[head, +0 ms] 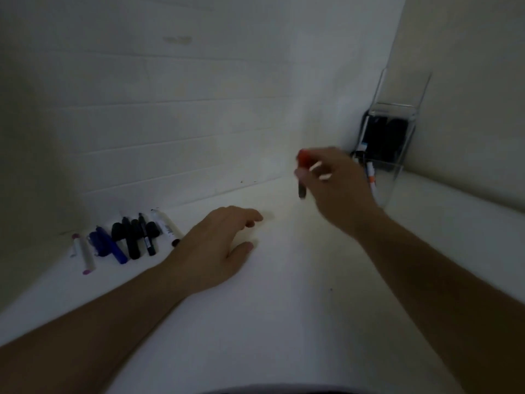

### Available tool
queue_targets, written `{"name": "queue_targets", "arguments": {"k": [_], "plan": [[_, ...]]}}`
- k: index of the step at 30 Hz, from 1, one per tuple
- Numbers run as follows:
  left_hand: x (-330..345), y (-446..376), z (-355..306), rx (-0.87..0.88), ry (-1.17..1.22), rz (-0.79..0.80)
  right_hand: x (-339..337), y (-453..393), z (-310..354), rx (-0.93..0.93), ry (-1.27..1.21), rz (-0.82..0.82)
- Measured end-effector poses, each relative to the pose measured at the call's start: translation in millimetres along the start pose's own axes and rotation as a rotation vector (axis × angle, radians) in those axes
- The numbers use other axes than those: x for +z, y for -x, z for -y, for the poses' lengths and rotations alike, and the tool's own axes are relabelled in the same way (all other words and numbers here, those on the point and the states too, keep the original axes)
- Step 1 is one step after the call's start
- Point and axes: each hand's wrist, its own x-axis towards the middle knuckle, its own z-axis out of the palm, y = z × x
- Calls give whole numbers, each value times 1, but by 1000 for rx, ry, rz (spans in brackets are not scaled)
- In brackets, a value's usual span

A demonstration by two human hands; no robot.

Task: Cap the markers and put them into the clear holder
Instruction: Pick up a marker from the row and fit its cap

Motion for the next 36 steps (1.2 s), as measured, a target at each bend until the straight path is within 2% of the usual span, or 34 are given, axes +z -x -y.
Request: {"name": "queue_targets", "arguments": {"k": [3, 6, 9, 17, 22, 26, 29, 33, 36], "plan": [[2, 1, -2, 115, -61, -15, -50, -22, 3, 56, -31, -206], [3, 1, -4, 156, -95, -19, -95, -36, -3, -2, 246, -301], [2, 2, -4, 171, -103, -14, -112, -42, -26, -2, 471, -232], [3, 2, -3, 231, -126, -5, -97, -21, -66, 181, 736, 34], [3, 2, -1, 236, -127, -4, -96, -15, -69, 223, 750, 176], [3, 1, 0, 250, -130, -2, -97, -13, -64, 228, 702, 213], [2, 2, 0, 265, -127, -4, -94, -14, -67, 220, 670, 176], [-5, 3, 2, 262, -122, -12, -74, -7, -57, 46, 633, -62], [-20, 3, 9, 212, -133, -53, -36, 7, -36, -51, 484, 2]]}}
